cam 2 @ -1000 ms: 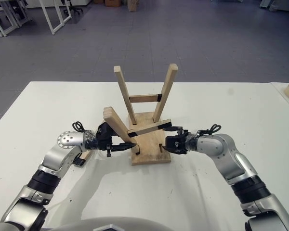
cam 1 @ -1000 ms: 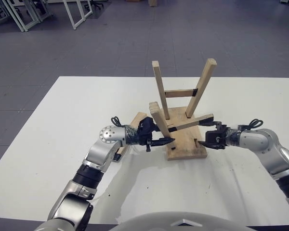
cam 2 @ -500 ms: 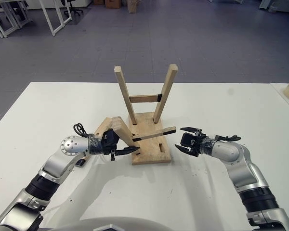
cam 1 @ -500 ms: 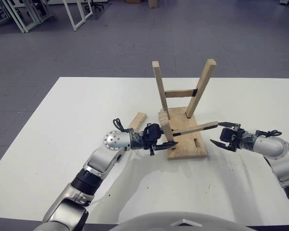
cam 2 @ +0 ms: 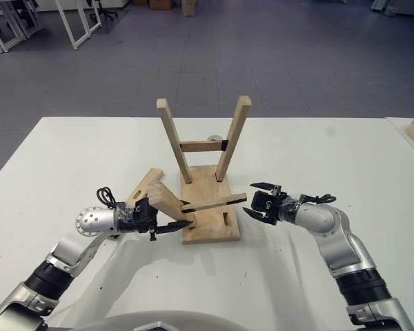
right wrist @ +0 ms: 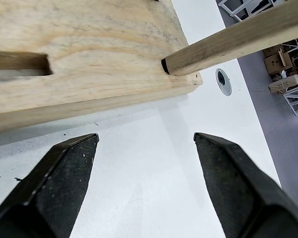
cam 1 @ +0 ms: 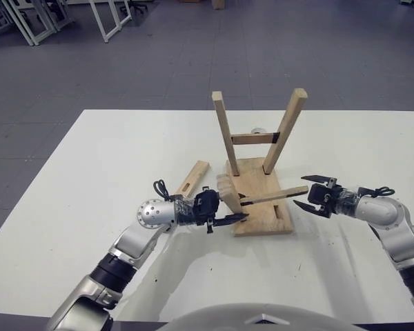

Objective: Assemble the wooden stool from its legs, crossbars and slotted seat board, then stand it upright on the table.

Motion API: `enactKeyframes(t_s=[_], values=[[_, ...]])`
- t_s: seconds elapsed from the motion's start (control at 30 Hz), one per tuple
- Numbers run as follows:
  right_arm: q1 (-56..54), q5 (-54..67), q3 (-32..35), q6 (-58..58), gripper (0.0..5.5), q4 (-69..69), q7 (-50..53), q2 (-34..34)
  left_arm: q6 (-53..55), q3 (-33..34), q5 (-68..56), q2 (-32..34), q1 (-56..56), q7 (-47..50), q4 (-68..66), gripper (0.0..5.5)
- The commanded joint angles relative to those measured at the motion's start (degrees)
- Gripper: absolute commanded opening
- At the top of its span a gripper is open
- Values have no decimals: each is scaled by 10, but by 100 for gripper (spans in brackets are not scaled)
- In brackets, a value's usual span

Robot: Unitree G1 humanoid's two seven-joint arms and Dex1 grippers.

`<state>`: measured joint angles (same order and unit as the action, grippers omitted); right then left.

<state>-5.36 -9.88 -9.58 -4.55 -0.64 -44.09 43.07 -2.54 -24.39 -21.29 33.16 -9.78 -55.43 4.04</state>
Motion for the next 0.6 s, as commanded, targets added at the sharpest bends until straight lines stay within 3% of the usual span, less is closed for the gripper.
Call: enactKeyframes(t_s=[0.03, 0.2, 0.4, 0.6], values=[[7, -9, -3, 11, 354, -14, 6, -4, 97, 24, -13, 35, -13, -26, 32, 204], [9, -13, -3, 16, 354, -14, 6, -5, 97, 26, 17, 30, 4, -26, 56, 204], [11, -14, -2, 18, 354, -13, 7, -4, -10, -23, 134, 6, 83, 20, -51, 204], [11, -15, -2, 19, 354, -11, 5, -1, -43, -15, 130, -9, 71, 41, -72, 204]])
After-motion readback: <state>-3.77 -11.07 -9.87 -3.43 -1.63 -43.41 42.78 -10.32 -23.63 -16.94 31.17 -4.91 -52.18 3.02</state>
